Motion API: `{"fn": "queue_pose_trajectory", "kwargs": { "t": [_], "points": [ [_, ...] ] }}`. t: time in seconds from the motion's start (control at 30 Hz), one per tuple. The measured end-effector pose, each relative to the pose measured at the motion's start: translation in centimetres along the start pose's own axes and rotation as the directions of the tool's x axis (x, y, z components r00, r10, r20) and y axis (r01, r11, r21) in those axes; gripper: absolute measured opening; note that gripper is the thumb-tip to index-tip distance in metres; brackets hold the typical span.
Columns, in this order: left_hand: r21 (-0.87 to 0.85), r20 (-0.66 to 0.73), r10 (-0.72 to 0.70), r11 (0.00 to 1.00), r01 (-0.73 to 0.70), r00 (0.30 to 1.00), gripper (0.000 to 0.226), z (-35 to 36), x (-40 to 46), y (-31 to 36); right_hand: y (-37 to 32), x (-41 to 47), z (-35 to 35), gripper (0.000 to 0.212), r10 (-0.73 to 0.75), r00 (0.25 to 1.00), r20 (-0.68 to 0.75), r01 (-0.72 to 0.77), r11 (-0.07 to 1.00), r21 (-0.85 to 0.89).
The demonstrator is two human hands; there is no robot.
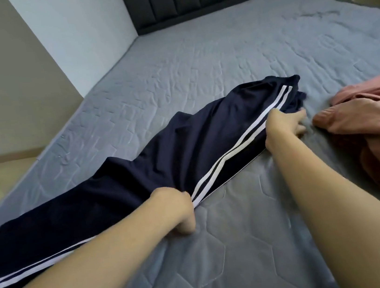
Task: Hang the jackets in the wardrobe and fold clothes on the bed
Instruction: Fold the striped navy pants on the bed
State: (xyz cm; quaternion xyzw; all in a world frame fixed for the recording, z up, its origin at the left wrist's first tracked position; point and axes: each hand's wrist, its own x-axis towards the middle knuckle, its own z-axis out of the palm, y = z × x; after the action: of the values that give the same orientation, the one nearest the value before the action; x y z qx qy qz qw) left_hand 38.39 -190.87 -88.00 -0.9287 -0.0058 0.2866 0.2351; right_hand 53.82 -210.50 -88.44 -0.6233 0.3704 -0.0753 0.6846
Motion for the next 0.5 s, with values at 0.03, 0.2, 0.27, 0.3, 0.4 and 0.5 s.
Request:
{"fn": "queue_pose_trajectory", "kwargs": {
  "t": [0.03, 0.2, 0.27, 0.3, 0.4, 0.5],
  "points": [
    [-0.063, -0.030, 0.021, 0.998, -0.023, 0.999, 0.039, -1.5, 0.4, 0.2, -0.2, 0.8, -0.5, 0.056, -0.030, 0.999, -0.015, 0.027, 0.987, -0.161],
    [-0.400, -0.539, 0.047, 0.864, -0.305, 0.841, 0.030, -6.0, 4.8, 3.1, -1.3, 5.5, -0.3, 0.061, -0.069, 0.996, 0.058, 0.086, 0.915, -0.395],
    [-0.346, -0.564, 0.062, 0.888, -0.304, 0.824, 0.021, -6.8, 6.6, 4.4, -2.0, 7.4, 0.4, 0.067, -0.062, 0.995, 0.079, 0.088, 0.923, -0.375],
    [-0.317, -0.561, 0.071, 0.902, -0.293, 0.825, 0.020, -7.1, 7.3, 4.8, -2.1, 8.3, 0.8, 0.070, -0.050, 0.995, 0.091, 0.081, 0.924, -0.375],
    [-0.243, -0.647, 0.111, 0.907, -0.343, 0.755, 0.028, -8.1, 7.8, 4.8, -2.1, 9.8, 1.8, 0.070, -0.021, 0.998, 0.054, 0.043, 0.894, -0.445],
    [-0.170, -0.769, 0.171, 0.874, -0.454, 0.616, 0.036, -7.9, 7.4, 4.5, -2.8, 11.2, 2.2, 0.054, -0.020, 1.000, -0.003, 0.017, 0.922, -0.386]
  ]
}}
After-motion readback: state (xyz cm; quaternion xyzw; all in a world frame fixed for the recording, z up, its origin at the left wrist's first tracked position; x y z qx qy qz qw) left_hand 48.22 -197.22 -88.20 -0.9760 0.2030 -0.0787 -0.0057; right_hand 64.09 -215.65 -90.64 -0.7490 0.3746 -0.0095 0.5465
